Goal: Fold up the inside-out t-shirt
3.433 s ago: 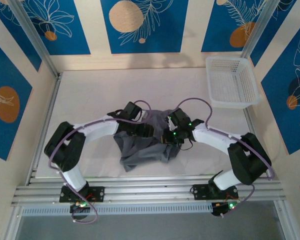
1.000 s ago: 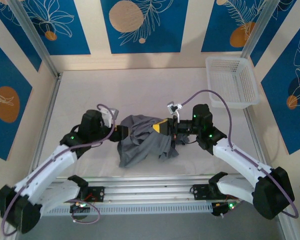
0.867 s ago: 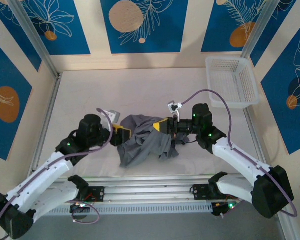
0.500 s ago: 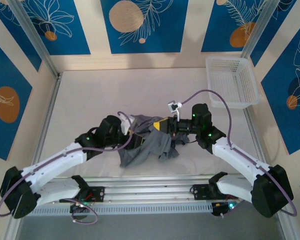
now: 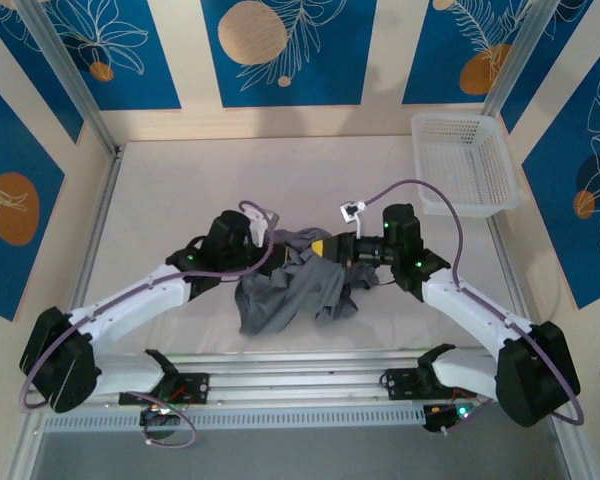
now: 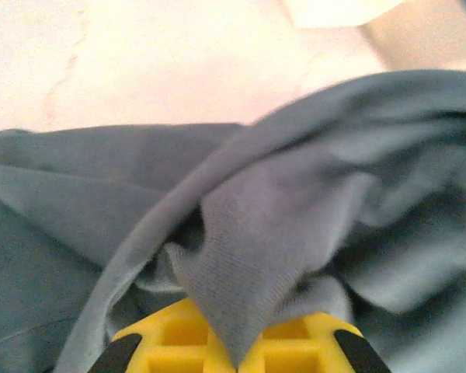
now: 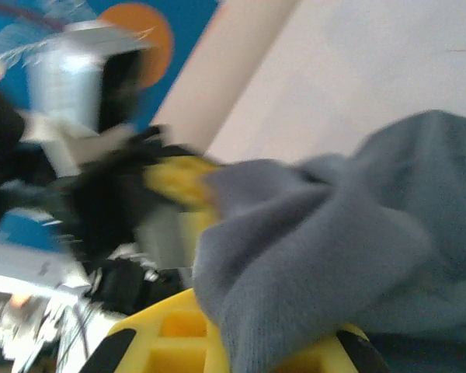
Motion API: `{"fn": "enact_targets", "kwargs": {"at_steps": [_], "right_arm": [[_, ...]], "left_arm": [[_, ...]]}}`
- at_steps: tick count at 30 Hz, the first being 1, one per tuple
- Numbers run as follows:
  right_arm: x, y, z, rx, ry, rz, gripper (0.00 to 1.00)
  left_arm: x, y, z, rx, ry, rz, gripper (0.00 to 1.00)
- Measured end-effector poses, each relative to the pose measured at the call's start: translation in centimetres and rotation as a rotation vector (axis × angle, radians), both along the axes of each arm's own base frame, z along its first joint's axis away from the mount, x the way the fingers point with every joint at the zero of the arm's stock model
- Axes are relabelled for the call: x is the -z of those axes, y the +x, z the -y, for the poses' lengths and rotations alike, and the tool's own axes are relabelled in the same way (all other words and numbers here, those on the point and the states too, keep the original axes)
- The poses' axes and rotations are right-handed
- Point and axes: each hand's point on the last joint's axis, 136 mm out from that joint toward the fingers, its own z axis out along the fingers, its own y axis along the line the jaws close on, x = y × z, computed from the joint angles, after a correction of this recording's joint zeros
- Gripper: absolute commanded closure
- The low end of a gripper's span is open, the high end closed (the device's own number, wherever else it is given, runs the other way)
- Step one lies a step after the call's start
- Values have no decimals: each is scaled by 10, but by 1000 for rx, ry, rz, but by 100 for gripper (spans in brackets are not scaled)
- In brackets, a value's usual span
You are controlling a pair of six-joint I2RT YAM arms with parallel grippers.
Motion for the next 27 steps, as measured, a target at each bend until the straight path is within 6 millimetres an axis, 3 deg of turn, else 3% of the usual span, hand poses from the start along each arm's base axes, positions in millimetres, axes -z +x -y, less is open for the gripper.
{"fn": "enact_targets", "kwargs": {"at_steps": [4,6,8,11,14,17,19,21,23,27], "right_arm": [[56,32,35,153,-78,-166,65],[81,34,44,180,-104,-270,55],[88,30,47,188,-116,-321,49],[70,27,54,234,-125,-270,46],[22,20,61,301,-124,-31,49],[-24,-6,46,258,-151,305,50],[-37,-17,32,206,-199,484,45],[-30,-12,24,171,-296,601,38],[-11,1,19,132,-409,661,30],[30,25,8,38,-584,690,31]], "left_arm": [[-46,-3,1,45,-193,-53,100],[-65,-5,5,83,-272,-82,100],[-72,-11,8,115,-308,-121,100],[-74,-16,12,152,-321,-162,100],[-70,-17,14,167,-323,-193,100],[-67,-20,16,181,-327,-218,100],[-67,-21,17,191,-327,-223,100],[-67,-22,17,199,-321,-226,100],[-69,-24,17,210,-312,-222,100],[-74,-27,17,236,-308,-211,100]]}}
